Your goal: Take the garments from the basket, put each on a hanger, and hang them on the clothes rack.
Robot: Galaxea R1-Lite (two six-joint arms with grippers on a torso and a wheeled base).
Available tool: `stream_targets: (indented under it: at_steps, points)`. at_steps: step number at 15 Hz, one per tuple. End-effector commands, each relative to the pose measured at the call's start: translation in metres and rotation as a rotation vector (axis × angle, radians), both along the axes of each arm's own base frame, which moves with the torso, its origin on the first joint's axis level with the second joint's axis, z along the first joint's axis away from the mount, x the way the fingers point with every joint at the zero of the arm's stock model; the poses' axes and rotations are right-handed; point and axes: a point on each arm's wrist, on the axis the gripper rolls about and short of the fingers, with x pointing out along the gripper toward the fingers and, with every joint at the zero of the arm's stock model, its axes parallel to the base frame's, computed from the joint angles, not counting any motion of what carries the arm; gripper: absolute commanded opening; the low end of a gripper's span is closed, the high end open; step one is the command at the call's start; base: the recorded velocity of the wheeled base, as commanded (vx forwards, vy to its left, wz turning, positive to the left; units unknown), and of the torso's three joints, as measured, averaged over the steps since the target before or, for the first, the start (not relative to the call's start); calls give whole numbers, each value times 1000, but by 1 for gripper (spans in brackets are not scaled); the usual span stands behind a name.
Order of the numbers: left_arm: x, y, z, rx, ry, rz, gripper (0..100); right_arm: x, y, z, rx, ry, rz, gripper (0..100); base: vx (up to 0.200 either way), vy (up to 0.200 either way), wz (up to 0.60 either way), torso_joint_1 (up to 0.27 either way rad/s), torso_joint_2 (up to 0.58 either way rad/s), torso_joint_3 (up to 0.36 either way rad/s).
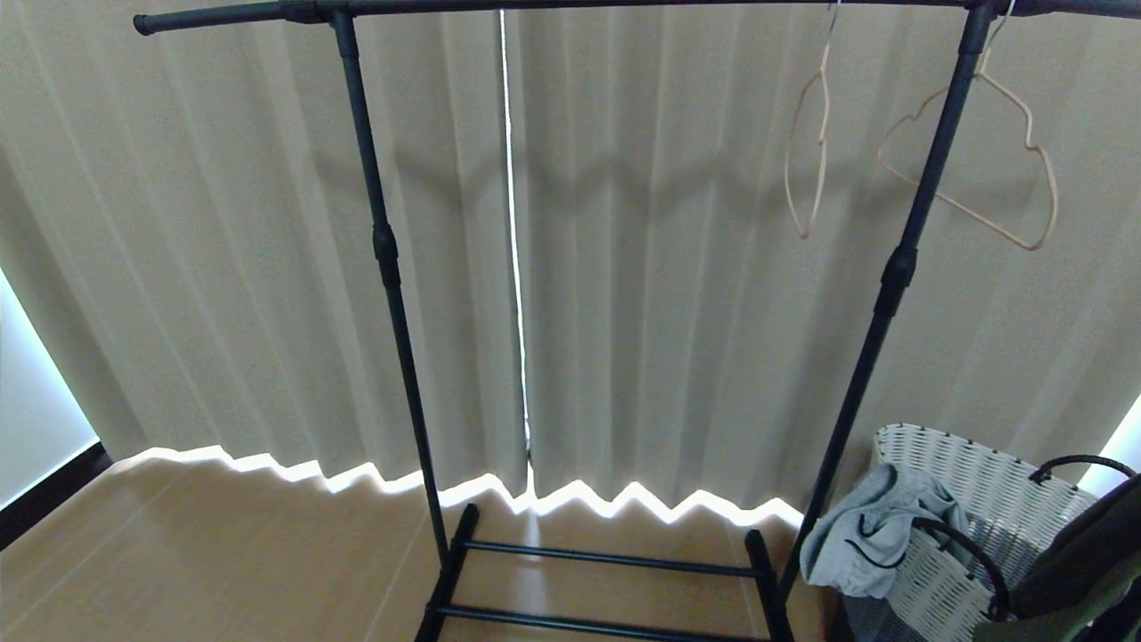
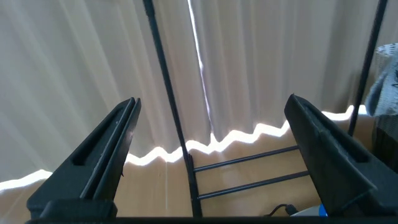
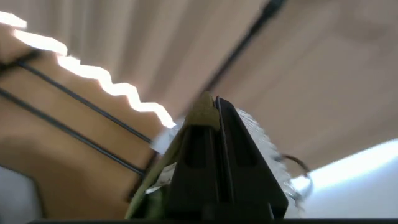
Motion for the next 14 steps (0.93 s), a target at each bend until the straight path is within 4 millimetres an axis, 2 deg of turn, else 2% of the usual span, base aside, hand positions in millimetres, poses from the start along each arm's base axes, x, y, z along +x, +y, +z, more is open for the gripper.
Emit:
stream_targets:
  at_steps: [1, 3, 5, 12, 13, 14]
  points:
    - [0, 0, 0, 2, -1, 0, 100, 11, 8, 4, 28, 37, 61, 0, 0, 0, 0, 0, 0, 0]
    - [0, 0, 0, 7, -4, -2, 100, 19, 16, 11, 90, 51, 111, 0, 0, 0, 0, 0, 0, 0]
    - [0, 0, 0, -2, -1, 2, 100, 18, 21, 18, 126, 51, 154, 0, 0, 0, 0, 0, 0, 0]
    - [0, 0, 0, 25, -4, 15, 100, 27, 35, 23, 116, 76, 248, 0, 0, 0, 0, 0, 0, 0]
    - [-1, 0, 3, 52, -17, 2, 100, 27, 37, 25, 116, 75, 265, 0, 0, 0, 0, 0, 0, 0]
    - [-3, -1, 30, 99, -56, -53, 100, 29, 42, 30, 116, 74, 293, 0, 0, 0, 0, 0, 0, 0]
